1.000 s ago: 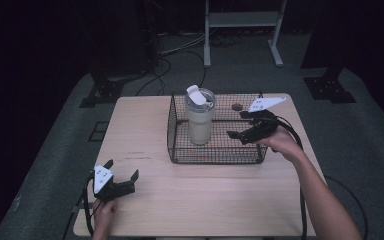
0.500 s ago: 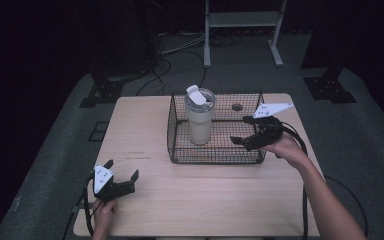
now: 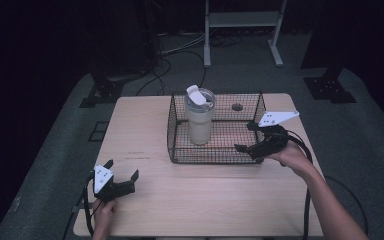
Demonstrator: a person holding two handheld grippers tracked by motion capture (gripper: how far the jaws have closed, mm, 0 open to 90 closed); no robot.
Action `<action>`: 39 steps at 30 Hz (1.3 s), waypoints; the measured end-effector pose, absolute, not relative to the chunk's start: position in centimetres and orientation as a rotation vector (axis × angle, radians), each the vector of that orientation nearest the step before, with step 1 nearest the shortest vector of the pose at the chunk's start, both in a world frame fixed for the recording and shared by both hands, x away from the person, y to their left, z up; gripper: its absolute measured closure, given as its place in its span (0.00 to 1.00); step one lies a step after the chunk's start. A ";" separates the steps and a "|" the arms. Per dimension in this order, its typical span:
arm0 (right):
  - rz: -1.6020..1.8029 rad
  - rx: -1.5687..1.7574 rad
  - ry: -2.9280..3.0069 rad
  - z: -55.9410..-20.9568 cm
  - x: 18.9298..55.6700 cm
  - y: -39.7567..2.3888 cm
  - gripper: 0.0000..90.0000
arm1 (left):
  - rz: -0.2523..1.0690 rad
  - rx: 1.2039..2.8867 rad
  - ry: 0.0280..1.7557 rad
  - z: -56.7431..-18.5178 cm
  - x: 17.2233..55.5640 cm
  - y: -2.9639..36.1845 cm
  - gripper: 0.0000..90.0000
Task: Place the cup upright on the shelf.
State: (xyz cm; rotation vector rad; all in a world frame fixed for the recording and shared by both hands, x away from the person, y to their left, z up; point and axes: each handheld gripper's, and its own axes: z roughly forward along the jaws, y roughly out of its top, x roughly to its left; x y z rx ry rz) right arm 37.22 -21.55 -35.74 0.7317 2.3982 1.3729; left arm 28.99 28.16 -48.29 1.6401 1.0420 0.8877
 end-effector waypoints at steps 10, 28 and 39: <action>1.402 0.750 2.386 -36.5 36.0 -22.4 0.10 | 0.889 1.646 1.042 -48.3 29.0 28.2 0.00; 1.408 0.761 2.389 -38.1 34.1 -23.4 0.10 | 0.888 1.648 1.042 -48.3 29.0 28.2 0.00; 1.411 0.781 2.376 -38.8 33.3 -24.3 0.10 | 0.888 1.649 1.042 -48.3 29.0 28.2 0.00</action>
